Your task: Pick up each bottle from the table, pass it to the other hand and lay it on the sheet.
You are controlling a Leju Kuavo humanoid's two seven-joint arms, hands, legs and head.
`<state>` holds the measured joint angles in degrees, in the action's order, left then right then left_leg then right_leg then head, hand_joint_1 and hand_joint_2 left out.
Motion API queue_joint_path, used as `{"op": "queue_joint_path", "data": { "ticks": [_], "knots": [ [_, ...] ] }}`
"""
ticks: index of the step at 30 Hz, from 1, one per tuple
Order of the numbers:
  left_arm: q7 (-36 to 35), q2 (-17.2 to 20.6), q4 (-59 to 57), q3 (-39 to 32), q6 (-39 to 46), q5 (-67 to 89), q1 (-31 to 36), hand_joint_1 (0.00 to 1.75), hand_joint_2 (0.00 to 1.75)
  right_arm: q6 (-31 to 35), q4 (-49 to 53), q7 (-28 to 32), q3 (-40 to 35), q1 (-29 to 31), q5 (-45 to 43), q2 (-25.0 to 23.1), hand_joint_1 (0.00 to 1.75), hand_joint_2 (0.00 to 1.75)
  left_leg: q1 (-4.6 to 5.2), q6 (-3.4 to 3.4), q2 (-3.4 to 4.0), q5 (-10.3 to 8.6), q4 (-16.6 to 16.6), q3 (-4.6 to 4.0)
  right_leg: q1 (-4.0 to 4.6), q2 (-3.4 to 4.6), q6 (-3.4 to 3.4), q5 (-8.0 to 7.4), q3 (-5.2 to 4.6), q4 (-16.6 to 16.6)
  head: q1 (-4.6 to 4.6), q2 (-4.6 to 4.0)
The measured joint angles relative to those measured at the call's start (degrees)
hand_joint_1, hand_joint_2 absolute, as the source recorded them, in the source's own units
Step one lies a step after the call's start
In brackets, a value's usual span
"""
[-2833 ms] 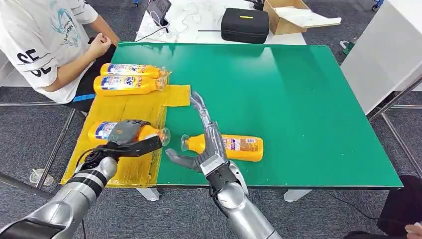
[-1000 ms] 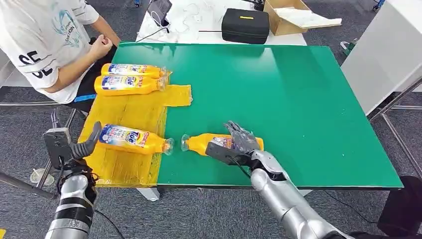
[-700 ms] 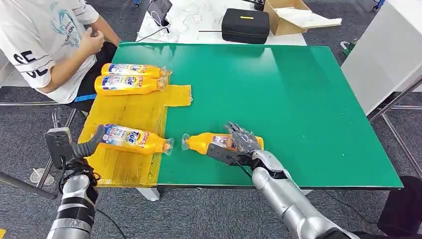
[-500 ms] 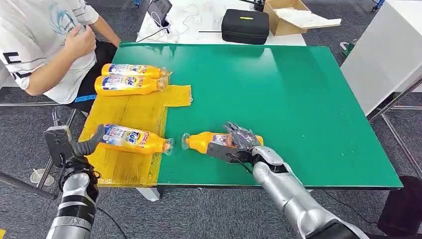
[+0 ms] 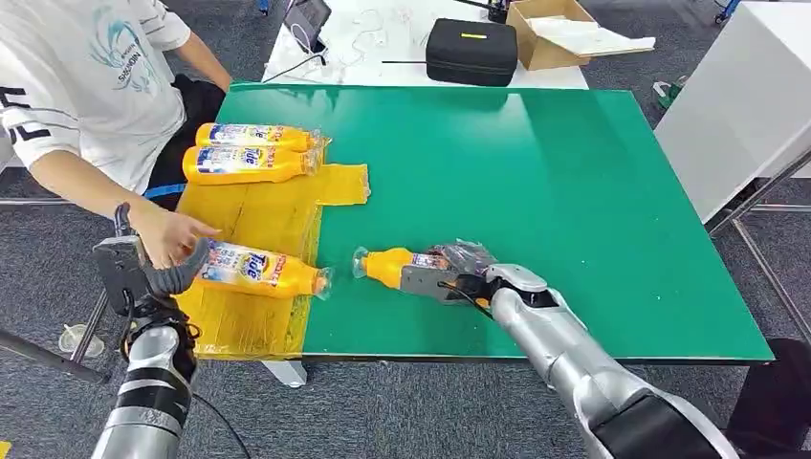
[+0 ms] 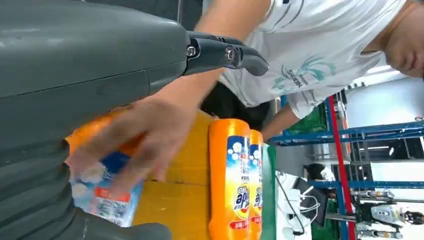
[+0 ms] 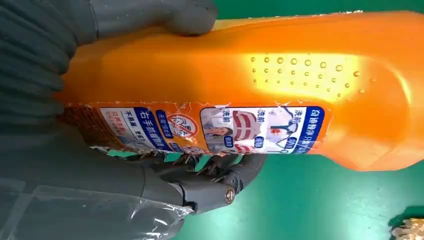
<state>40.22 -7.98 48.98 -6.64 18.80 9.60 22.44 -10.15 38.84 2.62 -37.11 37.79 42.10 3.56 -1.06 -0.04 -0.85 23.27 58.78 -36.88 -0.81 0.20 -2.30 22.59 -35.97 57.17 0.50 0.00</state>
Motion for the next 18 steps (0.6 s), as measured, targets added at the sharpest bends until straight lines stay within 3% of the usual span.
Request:
{"op": "queue_joint_path", "data": {
  "ticks": [3,7,10,14,18],
  "knots": [
    [0.0,-0.11,-0.55,0.11,-1.16,-0.11,0.04,0.0,1.75,3.05,0.04,1.38,-0.02,-0.56,-2.42,0.22,1.75,1.75,0.0,0.0,0.02,0.01,0.0,0.0,0.0,0.01,0.0,0.0,0.0,0.0,-0.02,0.0],
    [-0.04,-0.81,-1.38,0.13,-4.62,-0.81,0.0,0.0,1.75,12.69,3.68,2.8,1.77,-4.74,-6.54,0.0,1.75,1.75,0.0,-0.01,-0.03,0.01,0.0,-0.03,0.0,-0.01,0.0,0.0,0.0,0.0,0.0,0.0],
    [-2.91,-1.79,-1.49,0.11,-14.23,-4.38,-0.81,0.0,1.75,23.23,10.81,5.97,6.13,-11.47,-8.83,-1.38,1.75,1.75,0.02,-0.01,-0.04,0.03,-0.01,-0.13,-0.01,-0.01,0.0,0.0,-0.04,0.0,0.04,0.0],
    [-7.81,-4.1,0.24,0.89,-26.53,-11.15,-3.4,0.0,1.75,31.97,19.48,10.9,11.72,-17.72,-8.46,-4.33,1.75,1.75,0.0,-0.01,-0.02,0.03,-0.01,-0.35,0.0,-0.01,0.0,0.02,-0.31,0.0,0.02,0.0],
    [-8.17,-4.17,0.45,0.96,-27.46,-11.81,-3.56,0.0,1.75,32.71,20.12,11.59,12.16,-18.02,-8.48,-4.54,1.75,1.75,0.0,-0.01,-0.03,0.03,-0.01,-0.36,0.0,-0.01,0.0,0.02,-0.32,0.0,0.02,0.0]
  ]
}}
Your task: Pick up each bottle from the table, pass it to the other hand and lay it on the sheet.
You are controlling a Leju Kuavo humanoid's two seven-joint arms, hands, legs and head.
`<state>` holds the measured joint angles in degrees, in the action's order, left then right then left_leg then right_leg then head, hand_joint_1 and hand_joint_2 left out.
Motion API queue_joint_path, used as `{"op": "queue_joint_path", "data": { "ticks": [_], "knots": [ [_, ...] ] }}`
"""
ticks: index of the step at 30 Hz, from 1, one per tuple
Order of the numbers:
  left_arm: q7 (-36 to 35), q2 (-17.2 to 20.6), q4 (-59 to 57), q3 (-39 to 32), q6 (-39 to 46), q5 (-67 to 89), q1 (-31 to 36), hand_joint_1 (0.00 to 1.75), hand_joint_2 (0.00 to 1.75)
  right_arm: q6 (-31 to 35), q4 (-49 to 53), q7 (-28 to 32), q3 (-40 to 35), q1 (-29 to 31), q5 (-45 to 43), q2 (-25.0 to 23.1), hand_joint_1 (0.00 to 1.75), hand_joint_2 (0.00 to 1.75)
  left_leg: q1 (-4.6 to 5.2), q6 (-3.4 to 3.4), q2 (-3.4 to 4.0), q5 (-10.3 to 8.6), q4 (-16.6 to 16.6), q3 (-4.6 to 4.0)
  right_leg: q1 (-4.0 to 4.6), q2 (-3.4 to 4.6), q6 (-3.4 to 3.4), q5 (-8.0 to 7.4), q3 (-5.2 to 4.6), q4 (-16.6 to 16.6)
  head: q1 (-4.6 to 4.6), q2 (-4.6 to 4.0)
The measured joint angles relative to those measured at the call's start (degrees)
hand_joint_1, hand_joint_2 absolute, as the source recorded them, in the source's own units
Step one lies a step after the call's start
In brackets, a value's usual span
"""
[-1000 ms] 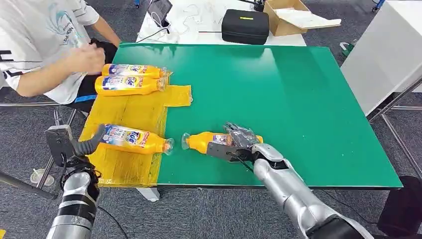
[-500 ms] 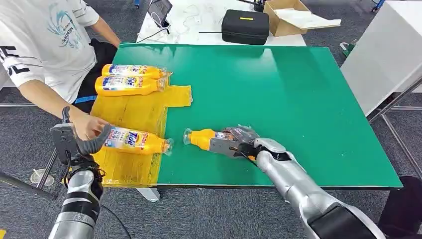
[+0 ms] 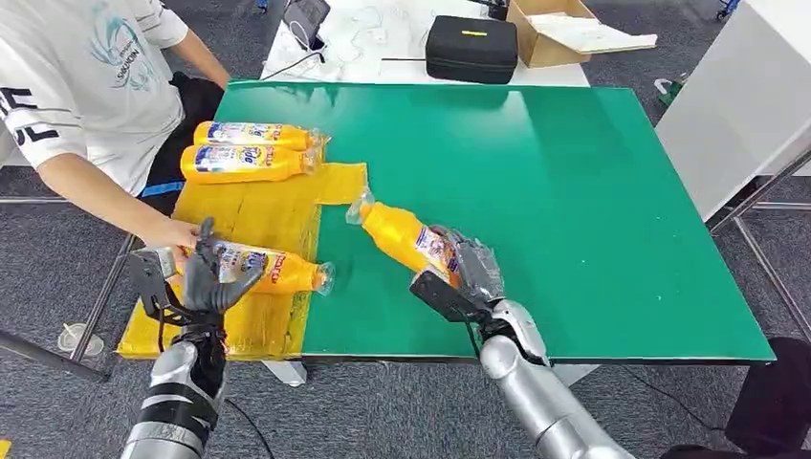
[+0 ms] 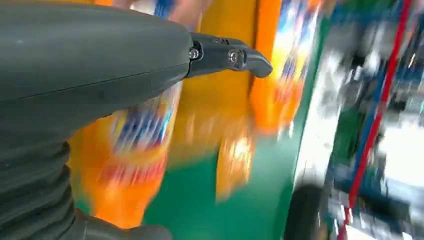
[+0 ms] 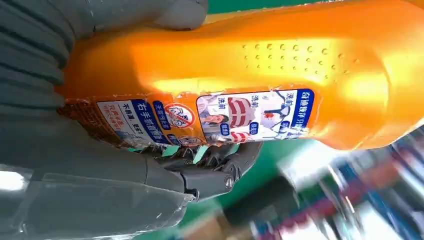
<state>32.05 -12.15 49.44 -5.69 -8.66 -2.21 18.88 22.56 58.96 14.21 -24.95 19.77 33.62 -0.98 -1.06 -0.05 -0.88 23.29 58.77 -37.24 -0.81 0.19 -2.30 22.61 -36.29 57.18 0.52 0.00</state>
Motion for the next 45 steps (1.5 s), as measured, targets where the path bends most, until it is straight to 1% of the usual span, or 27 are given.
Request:
{"op": "queue_joint_path", "data": {
  "ticks": [1,2,3,5,7,9,12,14,18,22,27,37,38,39,40,45],
  "knots": [
    [-0.01,0.0,0.01,0.0,-0.03,-0.02,-0.08,0.0,1.75,0.03,0.02,0.03,0.02,-0.15,0.0,-0.01,1.75,1.75,0.0,0.0,0.0,0.0,0.0,0.0,0.0,0.0,0.0,0.0,0.0,0.0,0.0,0.0],
    [-0.8,-0.27,0.6,0.4,-2.18,-1.73,-0.65,0.0,1.75,1.67,1.38,1.69,1.13,-1.1,-0.27,-0.44,1.75,1.75,0.0,0.0,-0.02,0.0,0.0,-0.03,0.0,-0.02,-0.01,0.01,0.0,0.0,-0.02,0.0],
    [-2.2,-0.75,2.22,1.34,-6.39,-5.31,-1.86,0.0,1.75,4.74,4.26,4.81,3.84,-2.98,-1.01,-1.43,1.75,1.75,0.0,0.0,-0.02,0.01,0.0,-0.09,-0.01,-0.01,-0.01,0.02,-0.03,0.0,-0.04,0.0],
    [-5.23,-1.55,5.69,4.16,-12.35,-11.78,-3.76,0.0,1.75,6.75,9.68,9.79,8.38,-6.72,-2.54,-3.63,1.75,1.75,0.01,0.0,0.0,0.05,0.0,-0.09,-0.01,0.0,-0.01,0.02,-0.06,-0.01,0.0,0.0],
    [-5.74,-1.64,6.56,4.99,-13.42,-13.02,-4.15,0.0,1.75,6.88,10.66,10.58,9.28,-7.42,-2.6,-4.11,1.75,1.75,0.0,0.0,-0.01,0.04,0.0,-0.08,-0.01,-0.01,-0.01,0.02,-0.05,0.0,-0.02,0.0],
    [-6.43,-1.62,7.5,6.12,-16.56,-16.38,-4.62,0.0,1.75,6.62,11.03,12.16,9.82,-7.87,-2.52,-4.44,1.75,1.75,0.0,0.0,0.0,0.04,0.0,-0.08,0.0,0.0,-0.01,0.01,-0.05,0.0,-0.02,0.0],
    [-6.85,-1.62,8.75,8.47,-19.3,-19.38,-5.08,0.0,1.75,4.93,10.83,14.23,9.98,-8.27,-1.84,-5.05,1.75,1.75,0.0,0.0,-0.01,0.04,-0.01,-0.09,0.0,-0.01,-0.01,0.01,-0.05,0.0,-0.02,0.0],
    [-6.81,-1.6,9.55,10.4,-20.13,-20.12,-5.21,0.0,1.75,3.32,9.55,15.68,9.56,-8.29,-1.03,-5.99,1.75,1.75,0.0,0.0,0.0,0.04,-0.01,-0.09,0.0,0.0,-0.01,0.01,-0.05,0.0,-0.02,0.0],
    [-6.85,-1.6,9.84,13.92,-20.17,-20.54,-5.15,0.0,1.75,2.59,4.5,18.48,7.01,-8.04,-0.48,-9.09,1.75,1.75,-0.02,0.0,0.01,0.04,-0.02,-0.09,0.01,0.0,0.0,0.02,-0.06,0.0,-0.02,0.0],
    [-6.81,-1.6,9.27,16.64,-20.35,-20.8,-4.52,0.0,1.75,3.12,-0.41,19.8,3.61,-6.7,-0.31,-11.87,1.75,1.75,-0.04,-0.01,0.01,0.04,-0.02,-0.09,0.02,0.0,0.0,0.02,-0.07,0.0,-0.02,0.0],
    [-6.61,-1.55,7.57,18.99,-20.48,-20.52,-3.41,0.0,1.75,4.58,-4.57,20.02,-0.1,-4.59,0.24,-14.17,1.75,1.75,-0.03,-0.01,0.0,0.03,-0.02,-0.09,0.01,0.0,0.0,0.02,-0.06,0.0,-0.04,0.0],
    [-5.62,-1.07,4.31,20.7,-19.69,-19.29,-2.58,0.0,1.75,4.72,-7.9,18.64,-3.62,-2.26,-0.5,-15.39,1.75,1.75,-0.02,-0.01,0.01,0.03,-0.02,-0.09,0.01,0.0,0.0,0.02,-0.07,0.0,-0.02,0.0],
    [-5.25,-1.05,4.07,20.72,-19.76,-19.23,-2.58,0.03,1.75,4.56,-8.25,18.44,-3.79,-2.12,-0.57,-15.39,1.75,1.75,-0.03,-0.01,0.01,0.03,-0.02,-0.09,0.01,0.0,0.0,0.02,-0.07,0.0,-0.02,0.0],
    [-5.01,-1.05,3.92,20.72,-19.91,-19.27,-2.58,1.52,1.75,4.5,-8.56,18.35,-3.97,-1.97,-0.66,-15.39,1.75,1.75,-0.03,-0.01,0.01,0.03,-0.02,-0.09,0.01,0.0,0.0,0.02,-0.07,0.0,-0.02,0.0],
    [-4.71,-1.05,3.79,20.72,-20.24,-19.53,-2.59,1.75,1.75,4.45,-9.01,18.35,-4.1,-1.79,-0.7,-15.39,1.75,1.75,-0.03,-0.01,0.01,0.03,-0.02,-0.09,0.01,0.0,0.0,0.02,-0.08,0.0,-0.02,0.0],
    [-4.86,-1.05,4.22,20.48,-21.27,-22.44,-3.19,1.75,1.75,4.11,-10.19,17.68,-4.97,-1.1,-0.79,-15.52,1.75,1.75,-0.03,-0.01,0.01,0.03,-0.02,-0.09,0.01,0.01,0.0,0.02,-0.07,0.0,-0.02,0.0]
  ]
}}
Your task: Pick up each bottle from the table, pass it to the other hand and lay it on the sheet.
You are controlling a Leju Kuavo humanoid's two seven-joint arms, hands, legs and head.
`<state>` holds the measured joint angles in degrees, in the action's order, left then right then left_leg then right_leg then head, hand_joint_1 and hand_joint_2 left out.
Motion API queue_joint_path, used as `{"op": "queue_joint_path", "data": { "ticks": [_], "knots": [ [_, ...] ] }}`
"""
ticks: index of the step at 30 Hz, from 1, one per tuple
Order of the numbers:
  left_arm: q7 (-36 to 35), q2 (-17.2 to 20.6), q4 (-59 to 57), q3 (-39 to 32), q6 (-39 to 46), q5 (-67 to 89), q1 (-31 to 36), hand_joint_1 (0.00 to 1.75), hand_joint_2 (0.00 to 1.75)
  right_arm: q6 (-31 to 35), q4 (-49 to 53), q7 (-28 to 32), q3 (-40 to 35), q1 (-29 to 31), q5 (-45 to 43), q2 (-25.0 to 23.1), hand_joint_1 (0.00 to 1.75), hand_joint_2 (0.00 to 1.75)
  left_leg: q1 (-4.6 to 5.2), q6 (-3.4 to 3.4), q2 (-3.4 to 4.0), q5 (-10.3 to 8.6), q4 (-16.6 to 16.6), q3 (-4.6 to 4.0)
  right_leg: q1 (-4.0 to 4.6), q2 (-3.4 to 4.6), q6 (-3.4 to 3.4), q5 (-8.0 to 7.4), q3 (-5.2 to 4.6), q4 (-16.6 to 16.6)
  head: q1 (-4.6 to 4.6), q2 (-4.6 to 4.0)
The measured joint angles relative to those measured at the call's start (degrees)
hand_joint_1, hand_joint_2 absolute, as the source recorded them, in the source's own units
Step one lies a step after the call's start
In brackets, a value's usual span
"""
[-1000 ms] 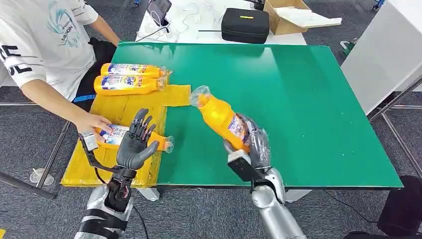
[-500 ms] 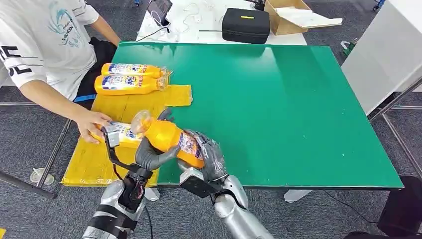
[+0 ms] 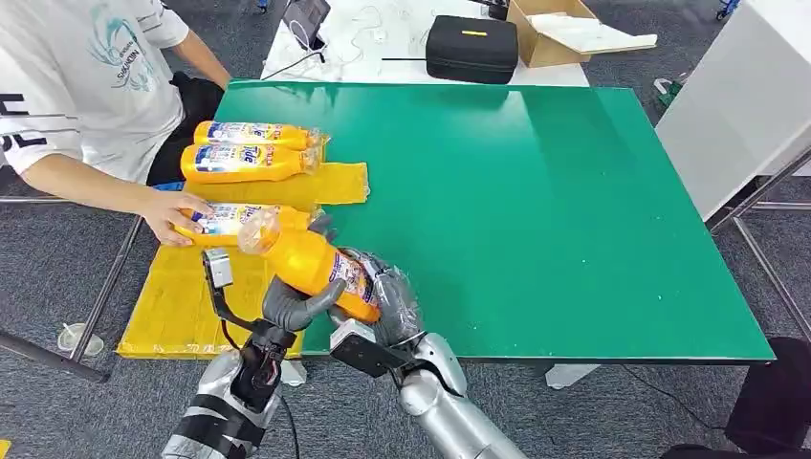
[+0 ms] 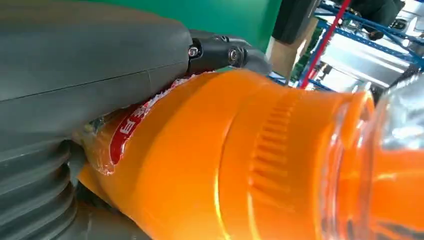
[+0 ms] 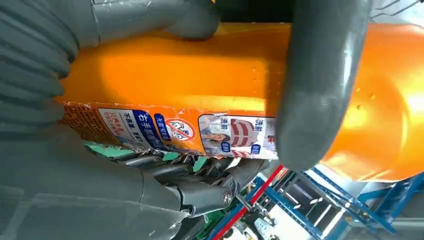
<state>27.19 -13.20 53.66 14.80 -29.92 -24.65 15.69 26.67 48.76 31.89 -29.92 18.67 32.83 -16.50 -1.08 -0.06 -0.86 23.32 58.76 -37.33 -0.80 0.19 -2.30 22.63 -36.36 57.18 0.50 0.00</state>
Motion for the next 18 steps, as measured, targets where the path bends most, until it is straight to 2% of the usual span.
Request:
{"op": "queue_joint_path", "data": {
  "ticks": [8,9,11,12,13,15,16,18],
  "knots": [
    [-0.88,-0.02,3.45,-1.38,0.79,-1.64,-1.97,1.75,1.75,-0.42,-0.81,-1.4,-1.03,0.73,0.98,-0.2,1.75,1.75,0.0,0.0,0.01,0.0,0.0,0.0,0.0,0.01,0.0,0.0,-0.04,0.0,0.0,0.0],
    [-0.88,-0.02,3.74,-1.44,0.83,-1.73,-2.1,1.75,1.75,-0.48,-0.81,-1.49,-1.16,0.78,1.01,-0.28,1.61,1.75,0.0,0.0,0.01,0.0,0.0,0.0,0.0,0.01,0.0,0.0,-0.04,0.0,0.0,0.0],
    [-0.88,-0.02,4.29,-1.53,1.11,-1.68,-2.3,1.75,1.75,-0.53,-0.85,-1.73,-1.38,0.94,1.03,-0.35,1.55,1.75,0.0,0.0,0.01,0.0,0.0,0.0,0.0,0.01,0.0,0.0,-0.04,0.0,0.02,0.0],
    [-0.88,-0.02,4.31,-1.53,1.27,-1.6,-2.34,1.75,1.75,-0.53,-0.85,-1.79,-1.44,1.08,1.09,-0.33,0.4,1.75,0.0,0.0,0.01,0.0,0.0,0.0,0.0,0.01,0.0,0.0,-0.05,0.0,0.0,0.0],
    [-0.88,-0.02,4.31,-1.55,1.42,-1.51,-2.34,1.75,1.75,-0.53,-0.85,-1.9,-1.46,1.11,1.16,-0.33,0.0,1.75,0.0,0.0,0.02,0.0,0.0,0.0,0.0,0.01,0.0,0.0,-0.04,0.0,0.0,0.0],
    [-0.85,-0.04,4.37,-1.6,2.09,-0.94,-2.33,1.75,1.75,-0.53,-0.96,-2.43,-1.51,1.08,1.42,-0.41,0.0,1.75,0.0,0.0,0.02,0.0,0.0,0.0,0.0,0.01,0.0,0.0,-0.05,0.0,0.0,0.0],
    [-0.74,-0.04,4.48,-1.64,2.45,-0.55,-2.32,1.75,1.75,-0.5,-1.03,-2.69,-1.51,1.02,1.57,-0.46,0.0,0.0,0.0,0.0,0.02,0.0,0.0,0.0,0.0,0.01,0.0,0.0,-0.04,0.0,0.0,0.0],
    [-0.51,-0.07,4.64,-1.77,3.45,0.13,-2.11,1.75,1.75,0.19,-1.36,-3.32,-1.51,0.82,1.88,-0.46,0.0,0.0,0.0,0.0,0.0,0.0,0.0,0.0,0.0,0.0,0.0,0.0,-0.03,0.0,0.0,0.0]
  ]
}}
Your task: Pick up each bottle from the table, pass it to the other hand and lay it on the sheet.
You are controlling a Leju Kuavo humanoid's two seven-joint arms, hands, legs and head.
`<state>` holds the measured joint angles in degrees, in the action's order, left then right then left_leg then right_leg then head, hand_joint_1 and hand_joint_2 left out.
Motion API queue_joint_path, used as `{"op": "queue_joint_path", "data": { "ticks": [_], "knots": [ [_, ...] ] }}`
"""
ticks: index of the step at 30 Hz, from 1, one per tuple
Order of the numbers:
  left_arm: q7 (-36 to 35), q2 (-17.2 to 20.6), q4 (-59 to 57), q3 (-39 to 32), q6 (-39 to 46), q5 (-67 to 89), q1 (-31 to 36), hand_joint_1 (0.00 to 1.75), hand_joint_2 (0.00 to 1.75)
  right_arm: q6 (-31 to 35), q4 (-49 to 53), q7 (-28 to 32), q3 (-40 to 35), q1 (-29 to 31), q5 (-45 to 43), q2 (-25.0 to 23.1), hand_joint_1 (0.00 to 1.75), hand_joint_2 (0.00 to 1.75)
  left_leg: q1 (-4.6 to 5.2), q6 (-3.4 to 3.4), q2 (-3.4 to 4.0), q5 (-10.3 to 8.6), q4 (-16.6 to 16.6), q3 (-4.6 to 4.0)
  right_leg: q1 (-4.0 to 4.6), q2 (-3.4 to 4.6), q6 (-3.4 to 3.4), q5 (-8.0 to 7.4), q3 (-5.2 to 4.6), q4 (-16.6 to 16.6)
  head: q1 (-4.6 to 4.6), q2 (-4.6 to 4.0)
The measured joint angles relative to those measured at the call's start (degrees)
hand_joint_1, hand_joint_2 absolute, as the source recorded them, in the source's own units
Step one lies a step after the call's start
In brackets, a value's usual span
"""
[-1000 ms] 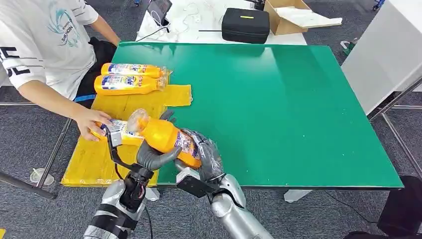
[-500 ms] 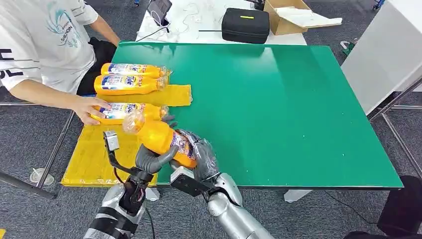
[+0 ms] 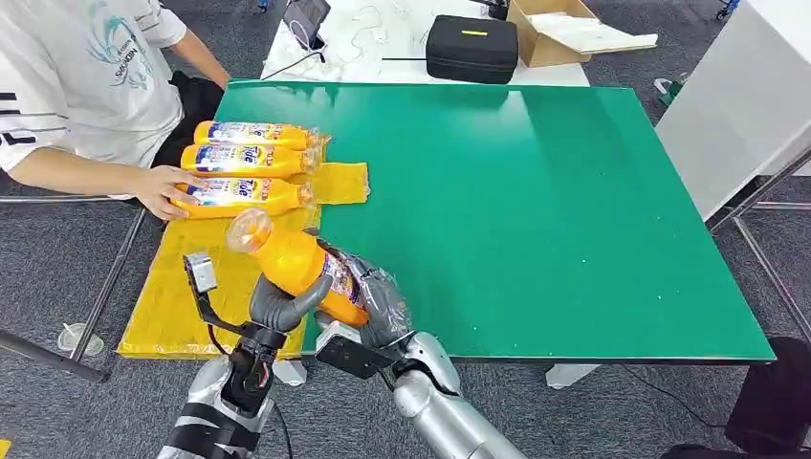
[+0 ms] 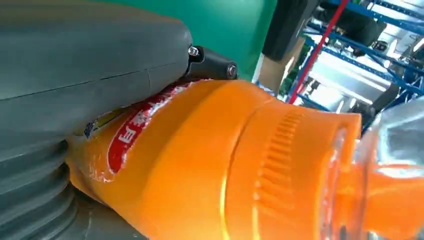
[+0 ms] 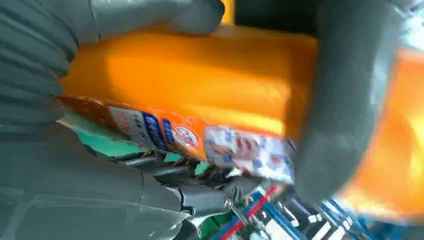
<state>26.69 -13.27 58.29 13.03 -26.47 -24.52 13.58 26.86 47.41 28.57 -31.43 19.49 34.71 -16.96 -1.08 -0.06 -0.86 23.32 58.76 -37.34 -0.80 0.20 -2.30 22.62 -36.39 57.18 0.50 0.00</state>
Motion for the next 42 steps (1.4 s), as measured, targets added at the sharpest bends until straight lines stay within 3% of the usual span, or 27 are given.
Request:
{"op": "queue_joint_path", "data": {
  "ticks": [6,14,23,30,35,42],
  "knots": [
    [3.2,-0.24,1.16,-0.22,7.27,6.04,1.03,1.75,1.75,2.51,0.15,-1.79,0.15,-0.27,0.63,0.37,0.0,0.0,0.0,0.0,-0.01,0.0,0.0,-0.01,0.0,-0.01,0.0,0.0,0.01,0.0,-0.02,0.0],
    [7.0,-0.28,2.88,-3.98,20.4,14.62,2.42,1.75,1.75,5.05,9.01,-3.26,1.99,-3.0,0.2,1.88,0.0,0.0,0.0,0.0,0.01,0.0,0.0,-0.01,0.0,0.0,0.0,-0.01,-0.01,0.0,0.02,0.0],
    [12.11,0.13,3.28,-6.67,33.28,26.63,4.75,1.75,1.75,6.01,17.77,-0.24,3.5,-5.65,-3.65,2.69,0.0,0.0,0.0,0.0,0.0,0.0,0.0,-0.02,0.0,0.0,0.0,-0.01,-0.01,0.0,-0.02,0.0],
    [9.25,3.79,-5.73,-3.37,56.25,64.68,12.29,1.75,1.75,8.09,25.7,6.05,3.63,-6.42,-11.38,2.69,0.0,0.0,0.0,-0.01,-0.03,-0.05,0.0,0.01,0.0,-0.02,0.01,-0.02,0.04,0.01,0.0,0.0],
    [5.95,7.3,-18.06,2.52,55.12,79.39,18.33,1.75,1.75,5.79,28.35,6.05,2.95,-6.38,-14.16,2.69,0.0,0.0,0.0,-0.01,0.14,-0.05,0.0,0.06,0.0,0.08,0.02,-0.06,0.04,0.02,-0.02,0.0],
    [4.85,10.75,-27.15,7.48,46.33,82.55,21.81,1.75,1.75,4.42,29.42,6.49,2.78,-6.42,-15.08,3.15,0.0,0.0,0.0,-0.02,0.25,-0.04,0.0,0.04,0.01,0.13,0.02,-0.04,0.0,0.02,-0.02,0.0]
  ]
}}
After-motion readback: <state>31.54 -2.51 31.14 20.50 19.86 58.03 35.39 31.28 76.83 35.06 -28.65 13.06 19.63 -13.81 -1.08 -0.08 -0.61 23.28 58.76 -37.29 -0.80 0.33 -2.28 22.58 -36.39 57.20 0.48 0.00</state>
